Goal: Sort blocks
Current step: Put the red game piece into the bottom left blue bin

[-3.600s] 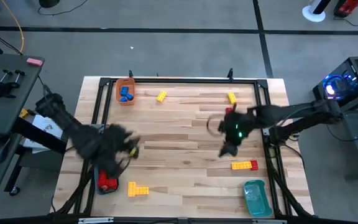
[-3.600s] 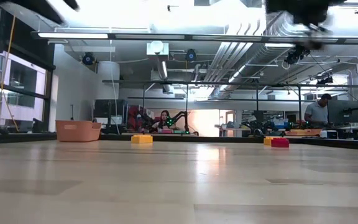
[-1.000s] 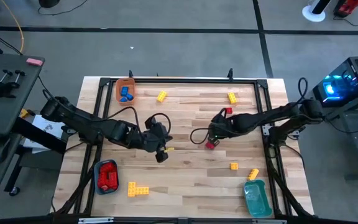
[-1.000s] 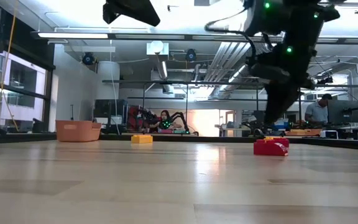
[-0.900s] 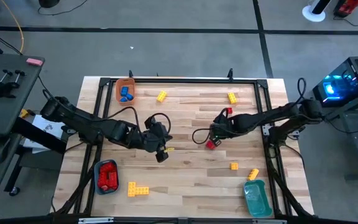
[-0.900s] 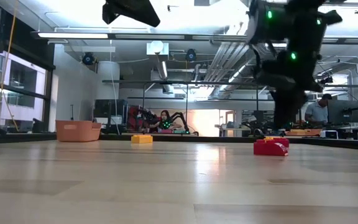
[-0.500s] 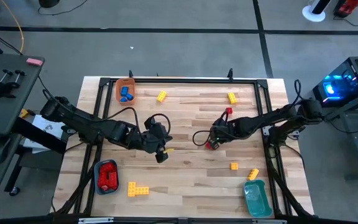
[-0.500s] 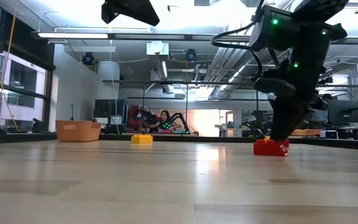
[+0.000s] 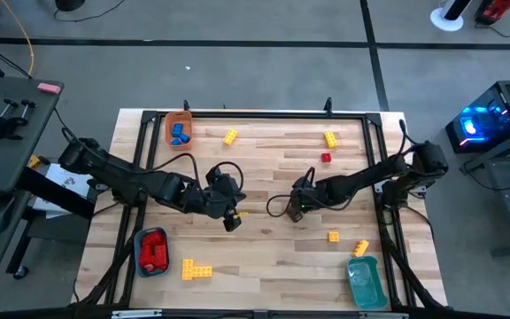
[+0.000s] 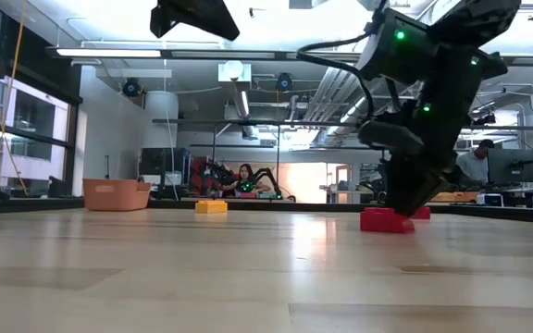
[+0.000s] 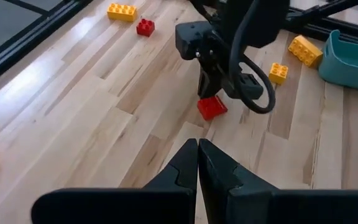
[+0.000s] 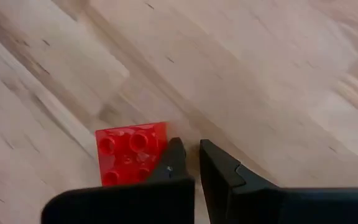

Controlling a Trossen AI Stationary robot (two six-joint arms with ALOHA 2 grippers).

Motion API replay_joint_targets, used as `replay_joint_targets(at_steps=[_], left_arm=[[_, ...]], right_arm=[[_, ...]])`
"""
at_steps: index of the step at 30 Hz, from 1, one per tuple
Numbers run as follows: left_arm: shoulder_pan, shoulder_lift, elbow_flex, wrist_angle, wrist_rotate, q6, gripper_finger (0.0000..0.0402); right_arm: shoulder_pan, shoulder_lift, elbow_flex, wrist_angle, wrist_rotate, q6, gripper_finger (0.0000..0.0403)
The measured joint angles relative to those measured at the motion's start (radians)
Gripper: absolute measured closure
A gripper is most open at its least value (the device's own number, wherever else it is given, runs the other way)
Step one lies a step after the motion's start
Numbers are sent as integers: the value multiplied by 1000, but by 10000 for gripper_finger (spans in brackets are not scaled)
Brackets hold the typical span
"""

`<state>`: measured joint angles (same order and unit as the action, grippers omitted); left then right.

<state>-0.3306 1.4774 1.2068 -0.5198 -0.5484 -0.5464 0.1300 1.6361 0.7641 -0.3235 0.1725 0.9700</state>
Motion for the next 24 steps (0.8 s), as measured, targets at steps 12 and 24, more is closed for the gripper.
replay_joint_targets(at_steps=[12, 24], left_arm=[[-32, 226, 0, 96, 34, 4, 402], [49, 277, 0, 130, 474, 710, 402]], right_arm=[[66, 17, 73, 123, -36, -1, 403], [104, -227, 128, -155, 63, -8, 403]])
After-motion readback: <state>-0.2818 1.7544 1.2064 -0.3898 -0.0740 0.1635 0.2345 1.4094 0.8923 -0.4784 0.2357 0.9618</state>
